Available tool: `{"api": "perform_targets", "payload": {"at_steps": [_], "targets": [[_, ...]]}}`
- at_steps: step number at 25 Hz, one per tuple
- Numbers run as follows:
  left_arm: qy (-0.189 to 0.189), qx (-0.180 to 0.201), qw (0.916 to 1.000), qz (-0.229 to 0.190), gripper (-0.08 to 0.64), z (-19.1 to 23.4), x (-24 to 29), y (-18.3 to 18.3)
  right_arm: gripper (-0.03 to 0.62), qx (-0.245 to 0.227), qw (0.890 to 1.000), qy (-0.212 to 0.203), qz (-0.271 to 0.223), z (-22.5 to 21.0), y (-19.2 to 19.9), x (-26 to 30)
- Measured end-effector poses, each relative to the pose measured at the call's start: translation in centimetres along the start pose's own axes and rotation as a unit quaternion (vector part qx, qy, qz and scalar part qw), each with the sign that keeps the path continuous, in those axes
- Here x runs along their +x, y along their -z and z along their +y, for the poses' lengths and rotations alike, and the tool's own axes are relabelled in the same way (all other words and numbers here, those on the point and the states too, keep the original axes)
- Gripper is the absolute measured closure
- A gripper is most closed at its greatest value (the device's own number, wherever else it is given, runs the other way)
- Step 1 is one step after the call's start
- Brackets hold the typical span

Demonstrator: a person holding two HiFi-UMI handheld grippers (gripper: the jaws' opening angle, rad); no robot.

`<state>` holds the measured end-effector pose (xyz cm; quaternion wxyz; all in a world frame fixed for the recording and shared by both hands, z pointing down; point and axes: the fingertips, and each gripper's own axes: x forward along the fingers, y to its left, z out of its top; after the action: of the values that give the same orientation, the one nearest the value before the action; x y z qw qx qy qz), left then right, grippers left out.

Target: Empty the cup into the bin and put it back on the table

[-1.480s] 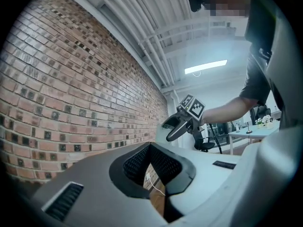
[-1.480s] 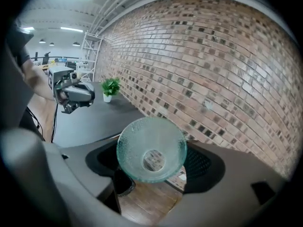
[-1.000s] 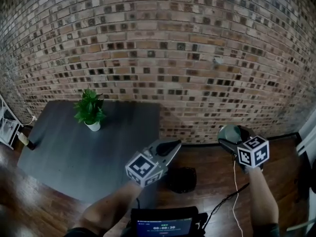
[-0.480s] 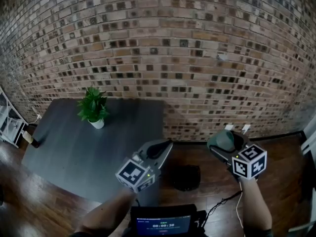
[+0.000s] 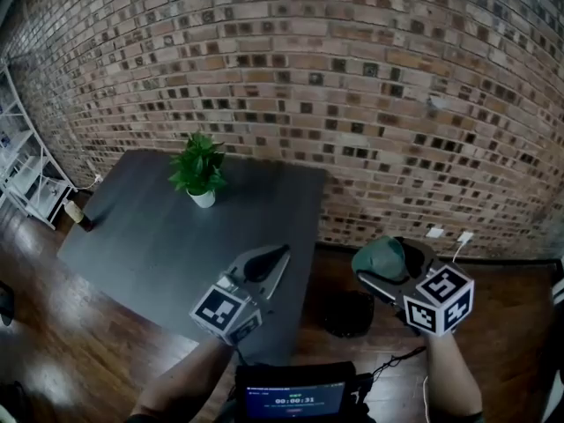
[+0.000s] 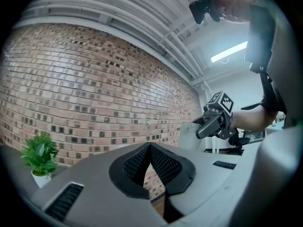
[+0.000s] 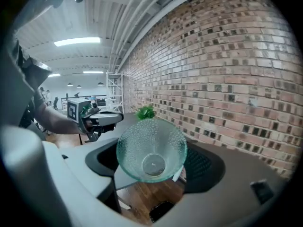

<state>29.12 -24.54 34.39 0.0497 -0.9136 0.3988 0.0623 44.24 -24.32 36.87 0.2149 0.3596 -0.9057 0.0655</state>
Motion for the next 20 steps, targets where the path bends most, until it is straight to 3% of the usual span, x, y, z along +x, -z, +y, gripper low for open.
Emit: {"api": "perform_targets", "payload": {"at_steps": [5, 12, 20], "targets": [[-0.058, 0.036, 0.9976, 0.013, 0.560, 1.0, -3.2, -0.3, 0.198, -0.017, 0.998, -0.060, -0.003, 3.4, -1.0, 3.0], [-0.156, 0.029, 0.9869, 0.029, 0.560, 3.3, -9.7, -1.1, 0.198, -0.037, 0.987, -0.158, -0.016, 9.1, -2.5, 6.2], [-0.230, 0.032, 0.9716, 0.046, 0.560, 5.8, -17.6, -1.8, 0.198, -0.057, 0.974, -0.217, -0.024, 15.6, -3.9, 8.2]]}}
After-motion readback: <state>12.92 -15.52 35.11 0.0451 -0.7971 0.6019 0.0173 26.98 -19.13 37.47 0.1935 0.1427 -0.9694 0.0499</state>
